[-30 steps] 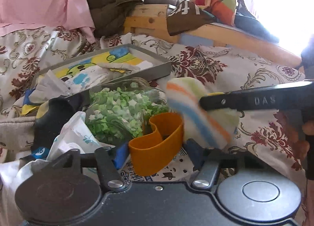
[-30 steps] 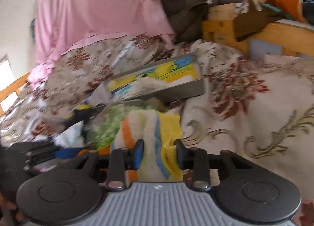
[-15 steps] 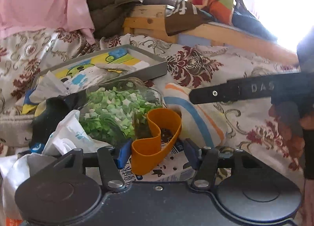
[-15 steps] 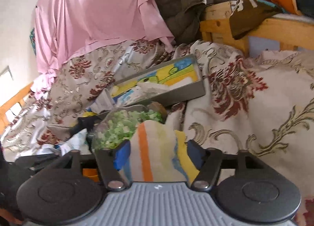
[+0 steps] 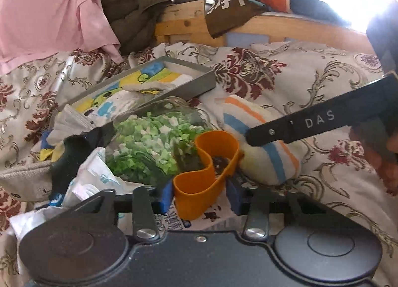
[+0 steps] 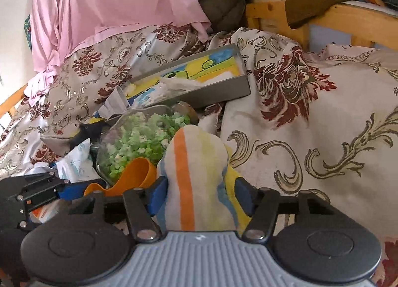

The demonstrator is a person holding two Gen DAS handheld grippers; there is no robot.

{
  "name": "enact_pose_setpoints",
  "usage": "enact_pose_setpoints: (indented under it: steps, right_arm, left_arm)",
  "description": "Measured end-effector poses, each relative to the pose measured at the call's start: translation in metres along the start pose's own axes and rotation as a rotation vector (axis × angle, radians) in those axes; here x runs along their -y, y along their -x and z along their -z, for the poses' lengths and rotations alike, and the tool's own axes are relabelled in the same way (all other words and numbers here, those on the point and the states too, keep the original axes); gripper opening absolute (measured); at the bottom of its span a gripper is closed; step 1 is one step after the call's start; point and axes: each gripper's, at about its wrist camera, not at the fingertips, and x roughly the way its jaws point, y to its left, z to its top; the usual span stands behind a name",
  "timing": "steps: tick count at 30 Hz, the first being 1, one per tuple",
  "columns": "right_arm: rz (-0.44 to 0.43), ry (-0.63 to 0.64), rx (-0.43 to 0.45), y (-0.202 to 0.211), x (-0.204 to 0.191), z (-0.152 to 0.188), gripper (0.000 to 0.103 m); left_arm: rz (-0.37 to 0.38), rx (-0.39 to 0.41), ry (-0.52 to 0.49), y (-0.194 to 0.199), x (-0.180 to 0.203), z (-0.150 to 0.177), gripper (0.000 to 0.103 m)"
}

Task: Organize soft objects
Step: 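Lift the orange cup and striped cloth and carry them toward the tray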

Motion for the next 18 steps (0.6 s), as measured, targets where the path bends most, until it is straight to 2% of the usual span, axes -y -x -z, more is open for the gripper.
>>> enact_pose_setpoints:
  steps: [3, 8, 13, 15, 18]
  right_arm:
    - [-0.002, -0.007, -0.006, -0.001, 0.002, 0.0, 0.059]
    - [-0.031, 0.003, -0.046, -0.005, -0.001, 0.001, 0.059]
    - [-0.033, -0.002, -0.063, -0.009, 0.001, 0.002, 0.059]
    - [-0.04, -0.002, -0.067, -0.011, 0.001, 0.003, 0.051]
    - [-0.051, 0.02, -0.069, -0.012, -0.002, 0.004, 0.04]
  left_arm:
    - [0.008, 0.001, 0.003, 0.003, 0.0, -0.001, 0.04]
    - [0.031, 0.003, -0.03, 0.008, 0.004, 0.001, 0.04]
    - [0.013, -0.015, -0.053, -0.004, 0.01, -0.003, 0.047]
    - [0.001, -0.026, -0.062, -0.008, 0.01, -0.005, 0.045]
    - [0.002, -0.039, -0.062, -0.009, 0.01, -0.009, 0.037]
